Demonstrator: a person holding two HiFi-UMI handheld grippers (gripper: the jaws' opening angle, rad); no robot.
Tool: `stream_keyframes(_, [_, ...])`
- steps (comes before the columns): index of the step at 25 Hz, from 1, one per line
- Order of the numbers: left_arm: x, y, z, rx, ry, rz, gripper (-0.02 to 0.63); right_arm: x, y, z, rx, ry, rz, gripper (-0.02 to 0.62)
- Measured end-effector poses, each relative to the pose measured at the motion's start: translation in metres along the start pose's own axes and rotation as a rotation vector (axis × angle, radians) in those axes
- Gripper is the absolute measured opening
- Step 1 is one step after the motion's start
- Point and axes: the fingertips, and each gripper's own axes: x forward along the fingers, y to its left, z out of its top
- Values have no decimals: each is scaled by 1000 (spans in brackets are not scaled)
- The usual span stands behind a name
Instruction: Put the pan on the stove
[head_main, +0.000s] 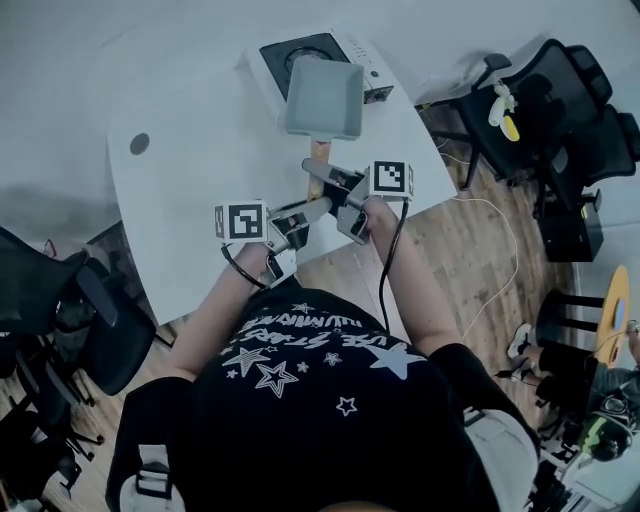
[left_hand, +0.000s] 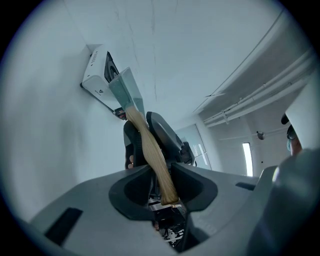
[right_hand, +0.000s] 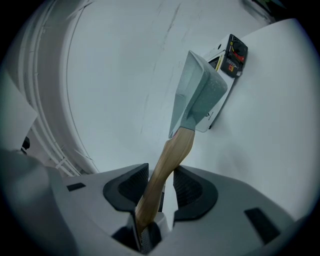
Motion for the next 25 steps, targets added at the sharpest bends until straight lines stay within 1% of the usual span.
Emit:
stream_keyframes(3, [1,6,21,2,-7,-6,120,15,-2,18,-19,3,1,155])
stream_keyframes(8, [-2,15,49,-1,-11,-11,120,36,-8,39,-55,14,-22,155])
stream_keyframes(12, [-1,20,62,-5,-20,-12,121,47,-9,47,-27,27,-20,155])
stream_keyframes(14, [2,21,67,-16,-31,-13,121,49,-12,52,-30,44,-29,155])
stream_keyframes(16, [7,23,73,-19,-46,-4,121,50,-14,59,-27,61,-29,155])
stream_keyframes(20, [21,27,86,-22,-91,24,121,50,-19,74,-24,102,-2,155])
stream_keyframes(25, [41,34,95,-33,-145,60,121,48,-28,87,-9,174,10,155])
